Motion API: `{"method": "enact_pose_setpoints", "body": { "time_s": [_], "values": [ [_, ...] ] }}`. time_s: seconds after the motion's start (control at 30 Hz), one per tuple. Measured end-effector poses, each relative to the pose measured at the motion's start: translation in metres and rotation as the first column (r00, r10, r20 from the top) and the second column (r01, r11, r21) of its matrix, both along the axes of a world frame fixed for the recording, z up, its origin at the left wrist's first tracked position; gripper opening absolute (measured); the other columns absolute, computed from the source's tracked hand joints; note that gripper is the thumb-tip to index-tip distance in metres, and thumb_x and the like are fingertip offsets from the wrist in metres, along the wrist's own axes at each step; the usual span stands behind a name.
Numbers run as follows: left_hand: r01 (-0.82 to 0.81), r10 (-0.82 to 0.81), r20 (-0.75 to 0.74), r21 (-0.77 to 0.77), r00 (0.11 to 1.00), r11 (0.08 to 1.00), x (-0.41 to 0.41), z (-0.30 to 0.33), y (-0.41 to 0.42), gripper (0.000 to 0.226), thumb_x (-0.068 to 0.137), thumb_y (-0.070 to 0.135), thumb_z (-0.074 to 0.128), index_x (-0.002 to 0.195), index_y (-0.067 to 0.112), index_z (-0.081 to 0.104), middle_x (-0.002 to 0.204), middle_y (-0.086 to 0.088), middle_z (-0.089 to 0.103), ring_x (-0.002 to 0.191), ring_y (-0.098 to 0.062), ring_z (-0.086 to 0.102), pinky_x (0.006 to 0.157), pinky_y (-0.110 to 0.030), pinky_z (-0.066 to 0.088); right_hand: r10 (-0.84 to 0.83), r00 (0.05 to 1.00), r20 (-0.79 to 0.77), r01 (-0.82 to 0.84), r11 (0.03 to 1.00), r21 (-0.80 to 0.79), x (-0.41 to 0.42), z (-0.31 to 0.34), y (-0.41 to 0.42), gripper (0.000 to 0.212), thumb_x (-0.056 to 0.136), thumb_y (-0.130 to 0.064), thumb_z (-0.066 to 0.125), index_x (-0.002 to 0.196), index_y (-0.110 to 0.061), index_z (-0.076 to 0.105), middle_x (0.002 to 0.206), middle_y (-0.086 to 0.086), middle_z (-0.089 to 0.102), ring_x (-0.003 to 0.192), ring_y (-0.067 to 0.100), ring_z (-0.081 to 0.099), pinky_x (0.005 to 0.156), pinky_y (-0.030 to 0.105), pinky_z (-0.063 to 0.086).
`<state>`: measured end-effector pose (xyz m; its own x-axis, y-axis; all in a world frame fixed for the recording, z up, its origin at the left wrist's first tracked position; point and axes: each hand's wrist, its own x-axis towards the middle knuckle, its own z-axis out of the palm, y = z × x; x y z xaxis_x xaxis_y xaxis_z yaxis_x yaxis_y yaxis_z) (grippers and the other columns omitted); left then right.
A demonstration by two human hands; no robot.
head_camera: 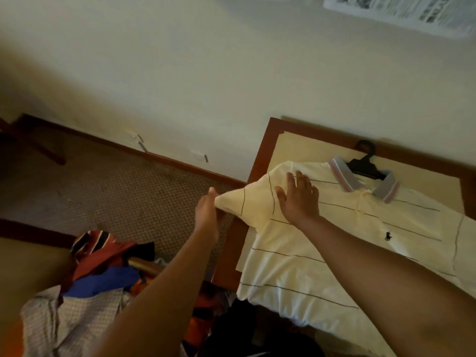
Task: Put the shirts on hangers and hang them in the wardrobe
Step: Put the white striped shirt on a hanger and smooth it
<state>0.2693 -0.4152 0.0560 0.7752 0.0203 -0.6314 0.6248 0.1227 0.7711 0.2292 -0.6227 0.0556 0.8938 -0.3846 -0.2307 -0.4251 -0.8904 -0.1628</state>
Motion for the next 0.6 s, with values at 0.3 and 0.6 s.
{"method": "enact_pose_setpoints", "body": {
  "time_s": [0.3,0.6],
  "values": [
    [0.225,-0.366,-0.507,-0.318,0.78,0.921,0.044,-0.017,0.005,0.037,0.097,0.044,0.046,0.088,0.012,0.062,0.068,-0.005,0.055,0.053,-0.012,0.042,0.042,-0.018,0.03,-0.033,0.997,-0.063,0.03,0.998,-0.052,0.026,-0.018,0.002,0.058,0.101,-0.048,0.025,0.149,-0.015,0.022,0.158,0.013,0.018,0.145,0.032,0.017,0.115,0.049,0.021],
    [0.324,-0.4,-0.328,-0.264,0.856,0.908,0.061,0.005,0.004,0.017,0.095,0.008,0.052,0.1,-0.001,0.067,0.089,-0.011,0.065,0.075,-0.018,0.061,0.054,-0.025,0.054,-0.034,0.996,-0.082,0.027,0.996,-0.081,0.036,-0.019,0.004,0.059,0.101,-0.048,0.025,0.149,-0.014,0.023,0.158,0.014,0.018,0.144,0.033,0.02,0.114,0.05,0.024]
  ]
}}
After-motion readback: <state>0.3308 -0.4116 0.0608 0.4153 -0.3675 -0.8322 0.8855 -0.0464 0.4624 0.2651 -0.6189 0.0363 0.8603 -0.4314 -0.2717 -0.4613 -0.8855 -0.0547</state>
